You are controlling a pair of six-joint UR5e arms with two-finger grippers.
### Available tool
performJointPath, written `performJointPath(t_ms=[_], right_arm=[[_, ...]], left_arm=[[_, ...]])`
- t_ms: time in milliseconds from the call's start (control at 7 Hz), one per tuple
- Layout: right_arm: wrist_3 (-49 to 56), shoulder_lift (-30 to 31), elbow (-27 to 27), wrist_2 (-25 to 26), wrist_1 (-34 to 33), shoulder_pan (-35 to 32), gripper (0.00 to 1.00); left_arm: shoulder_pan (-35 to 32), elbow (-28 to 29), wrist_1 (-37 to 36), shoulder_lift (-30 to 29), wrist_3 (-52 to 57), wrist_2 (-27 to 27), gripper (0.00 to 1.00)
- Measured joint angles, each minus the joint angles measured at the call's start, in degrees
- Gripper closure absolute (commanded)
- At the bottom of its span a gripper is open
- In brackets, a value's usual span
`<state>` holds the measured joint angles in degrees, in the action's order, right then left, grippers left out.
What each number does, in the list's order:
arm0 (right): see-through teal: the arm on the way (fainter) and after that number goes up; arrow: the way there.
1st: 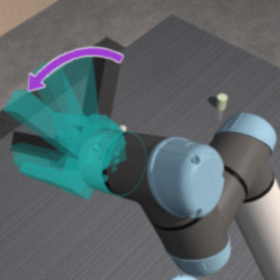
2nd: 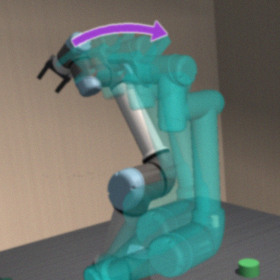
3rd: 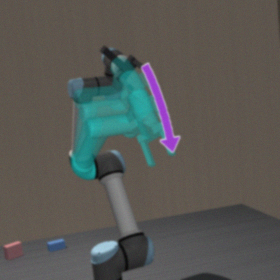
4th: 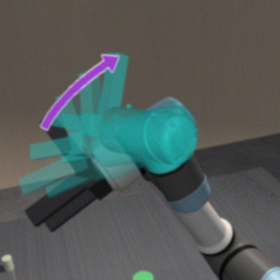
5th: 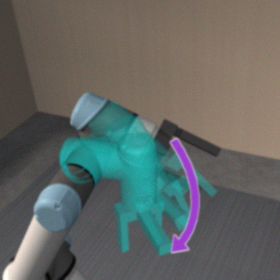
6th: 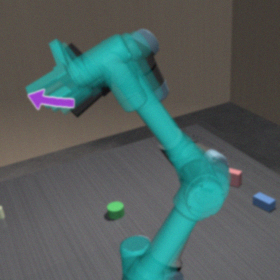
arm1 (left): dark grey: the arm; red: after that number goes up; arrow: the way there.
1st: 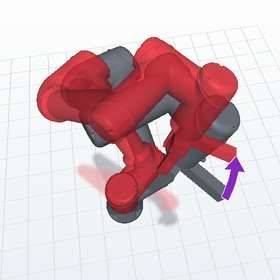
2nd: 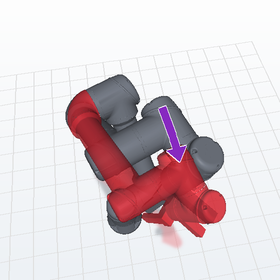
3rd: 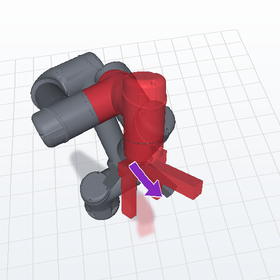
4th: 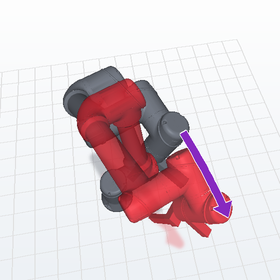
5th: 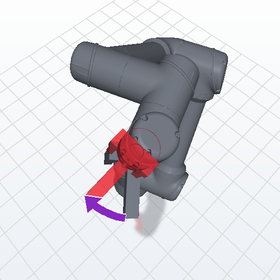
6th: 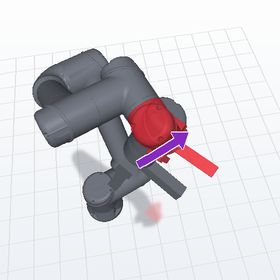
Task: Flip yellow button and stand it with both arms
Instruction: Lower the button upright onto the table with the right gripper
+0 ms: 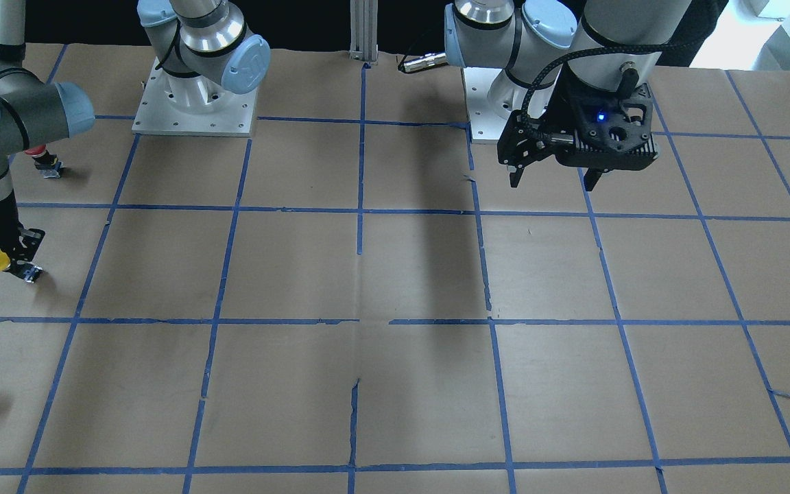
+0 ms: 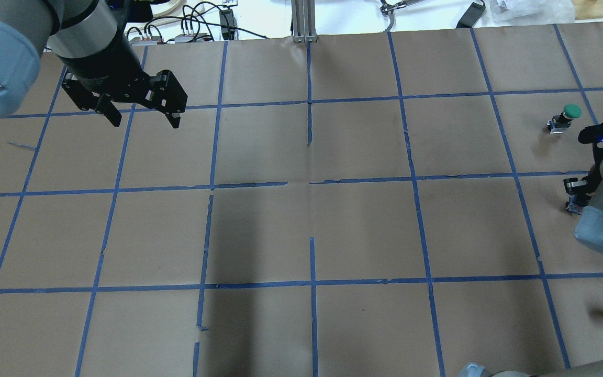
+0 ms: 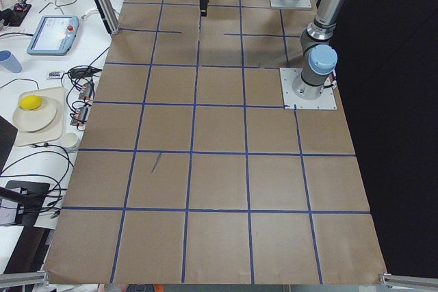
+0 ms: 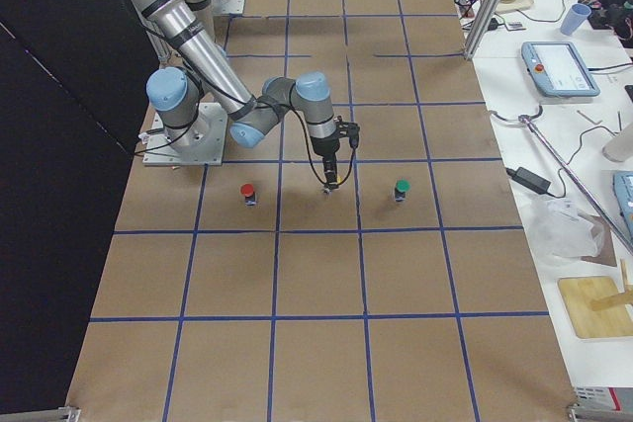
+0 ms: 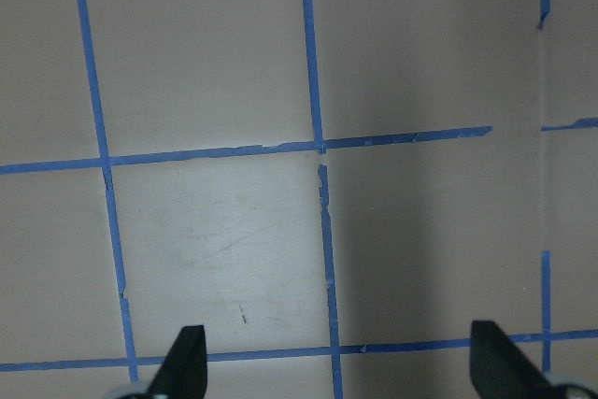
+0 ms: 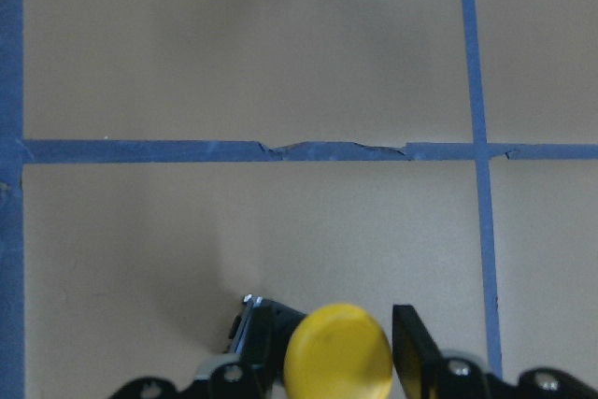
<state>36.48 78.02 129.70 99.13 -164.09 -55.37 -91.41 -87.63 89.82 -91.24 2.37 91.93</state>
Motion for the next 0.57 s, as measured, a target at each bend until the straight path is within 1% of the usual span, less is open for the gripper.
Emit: performJointPath(t_ms=[143,571], right_arm=[[0.01,0.02,0.07,0.10,0.01,0.00,0.01],[0.04,0.40,-0.03,0.62,0.94,1.07,0.01]], left_arm=[[0.03,0.08,0.00,0.00,0.00,0.00,0.00],[0.08,0.24,-0.08,0.07,0.00,-0.06,0.00]])
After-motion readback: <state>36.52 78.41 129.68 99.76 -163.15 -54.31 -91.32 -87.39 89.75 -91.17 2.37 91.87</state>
